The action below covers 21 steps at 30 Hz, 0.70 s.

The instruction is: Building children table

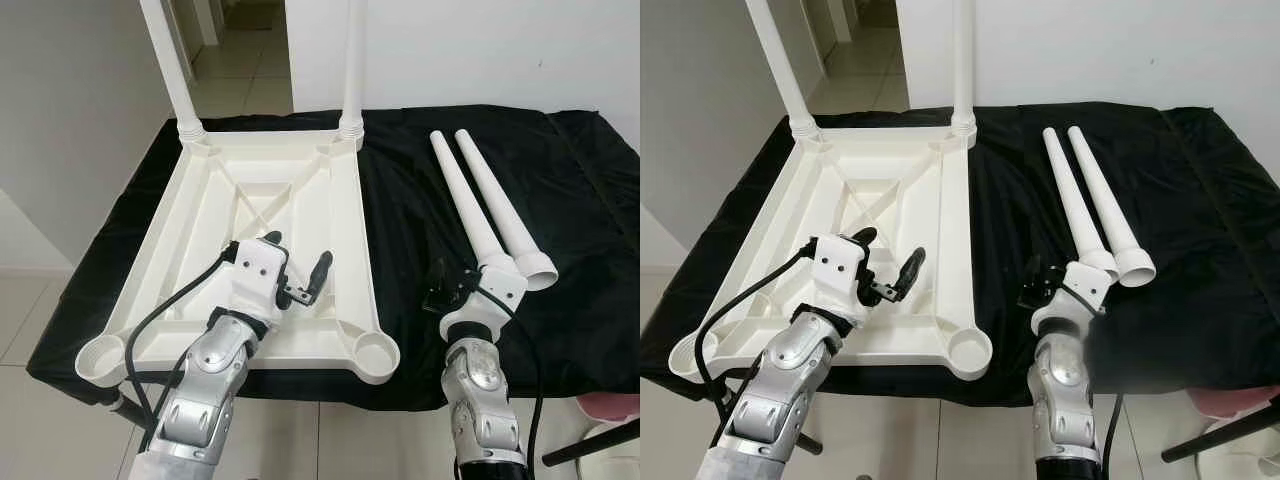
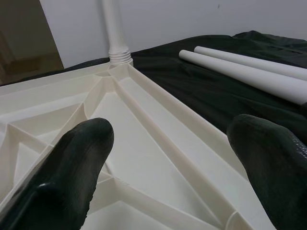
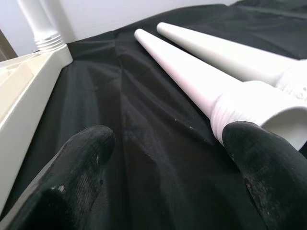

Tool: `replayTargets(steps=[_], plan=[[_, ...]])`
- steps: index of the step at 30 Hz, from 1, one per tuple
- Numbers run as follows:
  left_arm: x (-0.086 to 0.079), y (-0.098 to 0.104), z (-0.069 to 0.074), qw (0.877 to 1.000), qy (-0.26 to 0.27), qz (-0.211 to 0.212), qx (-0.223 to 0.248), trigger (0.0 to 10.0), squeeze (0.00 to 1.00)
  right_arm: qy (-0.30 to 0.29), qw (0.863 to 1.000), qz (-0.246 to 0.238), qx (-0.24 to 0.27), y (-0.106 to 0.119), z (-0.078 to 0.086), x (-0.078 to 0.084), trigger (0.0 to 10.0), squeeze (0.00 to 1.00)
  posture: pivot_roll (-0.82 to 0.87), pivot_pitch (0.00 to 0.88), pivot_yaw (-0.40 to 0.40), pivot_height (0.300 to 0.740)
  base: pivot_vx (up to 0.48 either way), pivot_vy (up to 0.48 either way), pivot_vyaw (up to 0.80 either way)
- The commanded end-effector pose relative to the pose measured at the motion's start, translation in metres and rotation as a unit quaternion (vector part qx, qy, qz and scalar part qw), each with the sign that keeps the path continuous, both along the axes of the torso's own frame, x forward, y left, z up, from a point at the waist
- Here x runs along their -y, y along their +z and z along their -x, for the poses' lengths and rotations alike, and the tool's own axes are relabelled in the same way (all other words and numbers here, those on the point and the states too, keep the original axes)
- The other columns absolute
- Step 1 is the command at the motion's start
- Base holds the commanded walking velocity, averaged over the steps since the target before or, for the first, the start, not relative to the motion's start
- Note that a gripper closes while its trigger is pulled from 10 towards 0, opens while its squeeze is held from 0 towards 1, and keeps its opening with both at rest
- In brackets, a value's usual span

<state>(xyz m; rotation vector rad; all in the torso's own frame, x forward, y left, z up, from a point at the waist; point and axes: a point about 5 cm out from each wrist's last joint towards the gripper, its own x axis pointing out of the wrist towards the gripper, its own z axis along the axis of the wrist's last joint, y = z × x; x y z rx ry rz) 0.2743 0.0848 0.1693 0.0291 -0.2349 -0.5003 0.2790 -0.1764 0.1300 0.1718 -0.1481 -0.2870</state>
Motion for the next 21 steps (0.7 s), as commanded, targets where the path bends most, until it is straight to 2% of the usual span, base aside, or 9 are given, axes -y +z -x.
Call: replayTargets(steps=[1, 10, 17, 21], plan=[[0.001, -0.001, 0.002, 1.000, -0.014, -0.005, -0.004, 10.0, 0.00, 0.004, 1.000, -0.023, 0.000, -0.004, -0.001, -0.002, 10.0, 0.00, -0.06, 0.080, 0.076, 0.740, 0.000, 0.000, 0.00], [-0.002, 0.001, 0.001, 1.000, -0.012, -0.007, -0.002, 10.0, 0.00, -0.013, 0.998, -0.054, -0.010, -0.013, 0.000, 0.002, 10.0, 0.00, -0.05, 0.078, 0.081, 0.740, 0.000, 0.000, 0.00], [-0.002, 0.002, 0.002, 1.000, -0.015, -0.004, -0.005, 10.0, 0.00, 0.014, 0.999, -0.032, -0.002, -0.012, 0.001, -0.005, 10.0, 0.00, -0.05, 0.083, 0.085, 0.740, 0.000, 0.000, 0.00], [-0.002, 0.002, 0.003, 1.000, -0.016, -0.005, -0.007, 10.0, 0.00, 0.021, 0.999, -0.025, -0.004, -0.016, 0.011, -0.010, 10.0, 0.00, -0.05, 0.087, 0.087, 0.740, 0.000, 0.000, 0.00]])
